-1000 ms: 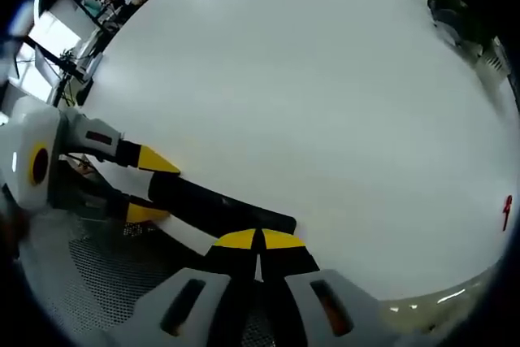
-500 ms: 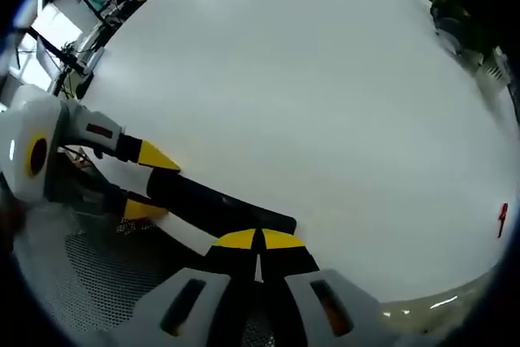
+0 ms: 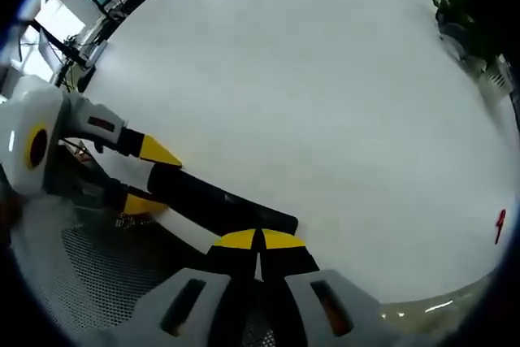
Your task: Press the specified remote control buttons in sequence, fully releasing each button before pressing the next.
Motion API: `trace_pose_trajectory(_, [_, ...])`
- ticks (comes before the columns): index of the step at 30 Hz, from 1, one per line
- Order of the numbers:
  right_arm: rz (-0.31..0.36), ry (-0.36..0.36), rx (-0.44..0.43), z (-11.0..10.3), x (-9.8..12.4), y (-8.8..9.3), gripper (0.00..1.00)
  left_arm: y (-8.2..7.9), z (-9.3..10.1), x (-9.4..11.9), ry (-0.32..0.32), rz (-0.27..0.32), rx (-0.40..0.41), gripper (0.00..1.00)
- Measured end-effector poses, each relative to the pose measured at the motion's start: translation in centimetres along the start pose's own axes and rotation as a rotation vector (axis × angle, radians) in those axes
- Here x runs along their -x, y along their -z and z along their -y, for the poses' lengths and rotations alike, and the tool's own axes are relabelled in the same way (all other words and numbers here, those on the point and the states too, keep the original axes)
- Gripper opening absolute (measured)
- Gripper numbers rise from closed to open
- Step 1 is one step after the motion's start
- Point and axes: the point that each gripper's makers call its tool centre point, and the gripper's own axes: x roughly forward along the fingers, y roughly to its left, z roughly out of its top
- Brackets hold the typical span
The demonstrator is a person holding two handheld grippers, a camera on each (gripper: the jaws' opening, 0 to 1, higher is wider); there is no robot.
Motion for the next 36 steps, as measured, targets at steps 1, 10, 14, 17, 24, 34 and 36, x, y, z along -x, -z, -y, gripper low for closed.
trace_pose_trajectory(1, [0.000, 0.001, 0.001, 0.0, 0.0, 0.0, 0.00, 0.0, 0.0, 0.0, 0.000, 0.000, 0.000, 0.25])
trace_pose_trajectory(10, [-0.002, 0.025, 0.065, -0.3, 0.1, 0.1, 0.00, 0.0, 0.0, 0.0, -0.001, 0.001, -0.001, 0.25])
trace_pose_trajectory(14, [-0.001, 0.047, 0.134, -0.4, 0.1, 0.1, 0.00, 0.0, 0.0, 0.0, -0.001, 0.001, -0.001, 0.25])
trace_pose_trajectory(17, [-0.008, 0.050, 0.138, -0.3, 0.1, 0.1, 0.00, 0.0, 0.0, 0.0, -0.002, 0.004, 0.002, 0.25])
trace_pose_trajectory(24, [0.004, 0.025, 0.055, -0.2, 0.3, 0.2, 0.00, -0.1, 0.0, 0.0, -0.005, 0.000, -0.004, 0.25])
trace_pose_trajectory(34, [0.011, -0.008, -0.046, 0.3, 0.6, 0.0, 0.00, -0.1, 0.0, -0.1, -0.007, 0.009, 0.002, 0.25])
trace_pose_trajectory(36, [0.025, -0.010, -0.066, 0.6, 0.8, -0.2, 0.00, -0.1, 0.0, -0.1, -0.006, 0.007, 0.001, 0.25])
